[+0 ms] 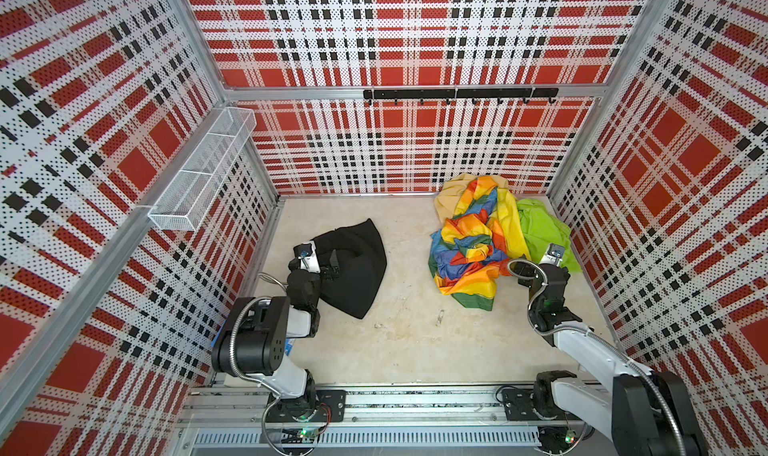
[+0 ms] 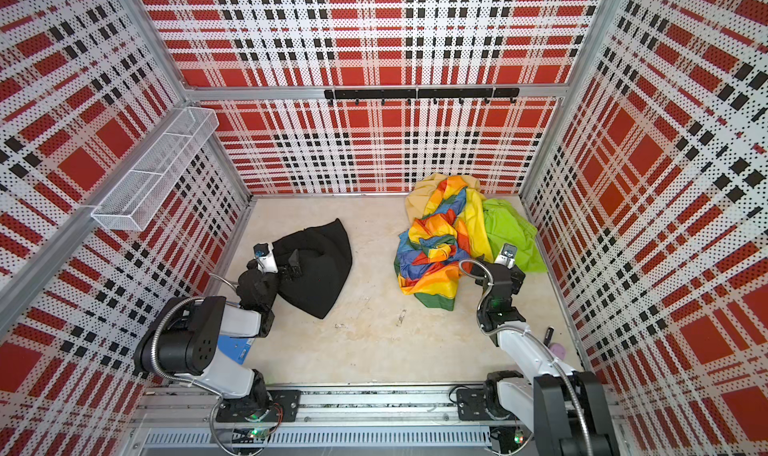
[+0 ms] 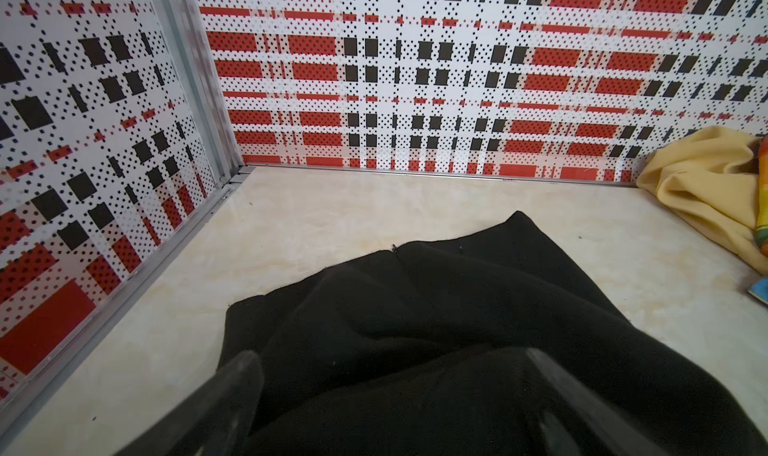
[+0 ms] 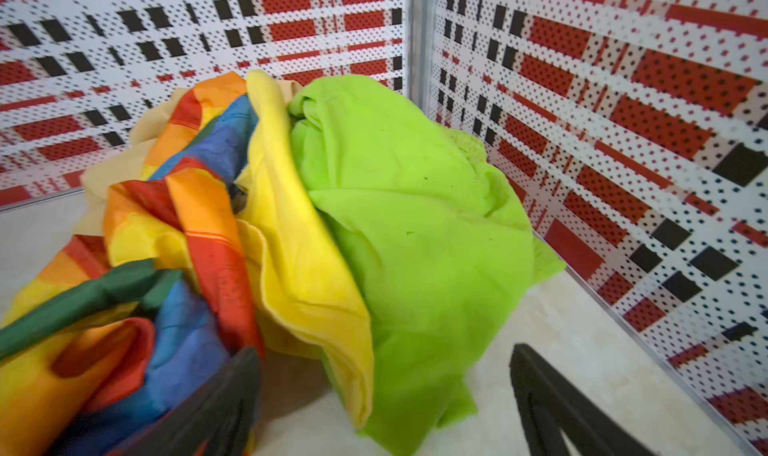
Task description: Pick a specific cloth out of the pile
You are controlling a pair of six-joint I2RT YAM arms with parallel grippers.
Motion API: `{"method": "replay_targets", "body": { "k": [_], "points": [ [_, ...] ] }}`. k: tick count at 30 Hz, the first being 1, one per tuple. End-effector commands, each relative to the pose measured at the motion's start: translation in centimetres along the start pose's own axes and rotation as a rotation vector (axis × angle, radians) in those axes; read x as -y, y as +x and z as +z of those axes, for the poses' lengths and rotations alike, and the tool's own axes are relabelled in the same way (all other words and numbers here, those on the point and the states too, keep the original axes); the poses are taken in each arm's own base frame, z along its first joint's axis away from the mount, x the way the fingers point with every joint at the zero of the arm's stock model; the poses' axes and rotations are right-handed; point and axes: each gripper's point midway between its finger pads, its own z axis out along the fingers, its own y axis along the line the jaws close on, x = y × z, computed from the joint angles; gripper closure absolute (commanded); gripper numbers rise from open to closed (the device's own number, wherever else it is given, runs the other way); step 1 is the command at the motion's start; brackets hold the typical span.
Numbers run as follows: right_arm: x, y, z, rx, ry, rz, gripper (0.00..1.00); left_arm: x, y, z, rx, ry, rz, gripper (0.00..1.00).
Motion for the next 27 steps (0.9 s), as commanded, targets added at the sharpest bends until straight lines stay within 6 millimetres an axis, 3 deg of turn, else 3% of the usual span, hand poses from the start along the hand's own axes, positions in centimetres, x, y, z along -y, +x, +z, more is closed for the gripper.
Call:
{"method": "replay_targets", "body": {
  "k": [1, 7, 12, 19, 27],
  "points": [
    [0.3, -1.7, 0.5, 0.124, 0.013, 0.028, 0.00, 0.2, -0.4, 0.0, 0.009, 0.002, 0.003, 0.01],
    [-0.9, -0.7, 2.2, 0.132, -0.018, -0.014, 0.00, 0.2, -0.4, 0.0, 0.009, -0.001, 0.004, 0.01],
    [-1.6, -1.5, 3.2, 0.172, -0.018, -0.067, 0.00, 0.2, -0.4, 0.1, 0.008, -0.003, 0.008, 0.01],
    [-2.2, -1.0, 2.1, 0.249, -0.091, -0.069, 0.00, 0.2, -0.4, 0.0, 0.008, -0.004, 0.008, 0.01],
    [-2.6, -0.4, 2.7, 0.251, -0.125, -0.080, 0.00, 0.2, -0.4, 0.0, 0.007, -0.004, 0.009, 0.01]
  ]
}}
